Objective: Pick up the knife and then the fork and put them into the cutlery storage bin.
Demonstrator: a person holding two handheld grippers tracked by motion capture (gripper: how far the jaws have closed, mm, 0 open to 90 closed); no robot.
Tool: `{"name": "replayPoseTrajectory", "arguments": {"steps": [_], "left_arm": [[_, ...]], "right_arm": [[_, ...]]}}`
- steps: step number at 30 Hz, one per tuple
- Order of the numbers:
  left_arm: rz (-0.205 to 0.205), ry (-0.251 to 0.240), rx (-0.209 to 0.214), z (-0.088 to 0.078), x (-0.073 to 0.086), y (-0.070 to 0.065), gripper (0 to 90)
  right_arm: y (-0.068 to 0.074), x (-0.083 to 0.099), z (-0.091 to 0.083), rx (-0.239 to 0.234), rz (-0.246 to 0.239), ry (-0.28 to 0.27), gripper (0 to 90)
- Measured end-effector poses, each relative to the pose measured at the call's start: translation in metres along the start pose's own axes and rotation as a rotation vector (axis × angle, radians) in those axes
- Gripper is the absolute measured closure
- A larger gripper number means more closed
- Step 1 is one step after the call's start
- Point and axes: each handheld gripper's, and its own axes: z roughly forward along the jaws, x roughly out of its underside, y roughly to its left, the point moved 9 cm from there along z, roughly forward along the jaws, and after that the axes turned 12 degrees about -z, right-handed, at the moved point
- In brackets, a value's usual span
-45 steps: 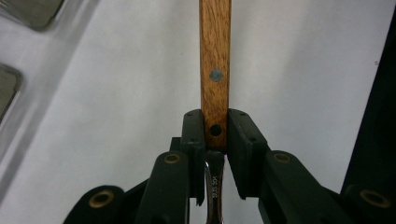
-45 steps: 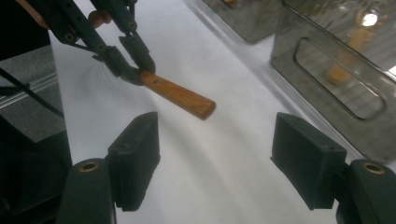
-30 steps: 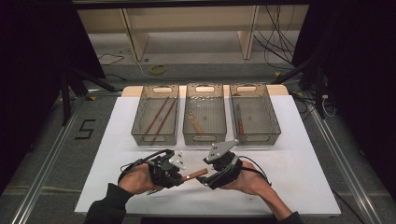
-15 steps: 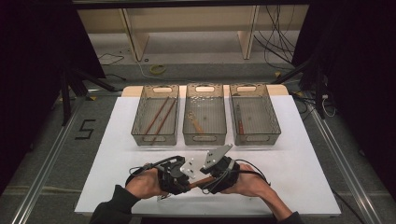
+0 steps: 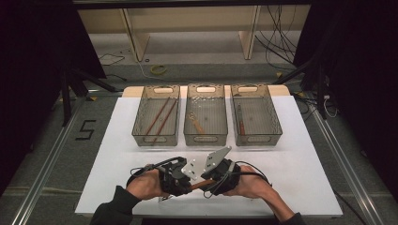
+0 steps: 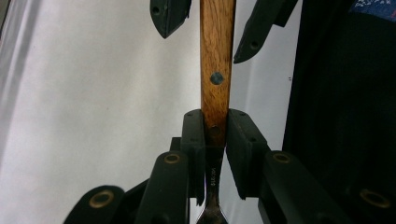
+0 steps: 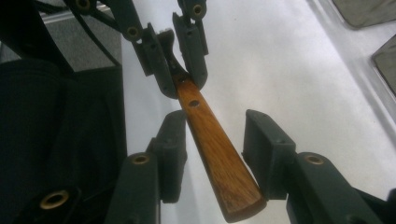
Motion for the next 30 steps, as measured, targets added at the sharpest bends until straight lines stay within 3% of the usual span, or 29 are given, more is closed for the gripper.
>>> {"name": "replayPoseTrajectory", "arguments": {"steps": [11, 20, 25, 30], "left_arm": [[0.036, 0.012, 0.001, -0.001, 0.001, -0.004, 77.0], [0.120, 0.025, 0.002, -0.005, 0.000, -0.008, 76.7], [0.140, 0.015, 0.020, -0.005, -0.001, -0.009, 76.6], [0.137, -0.011, 0.009, -0.010, -0.004, -0.006, 75.8]], "right_arm": [[0.004, 0.002, -0.001, -0.049, -0.022, 0.012, 66.1], [0.012, -0.002, -0.007, -0.109, -0.066, -0.002, 73.7], [0.015, -0.003, -0.010, -0.117, -0.067, 0.009, 75.1], [0.014, -0.006, -0.015, -0.085, -0.070, 0.006, 75.4]]}}
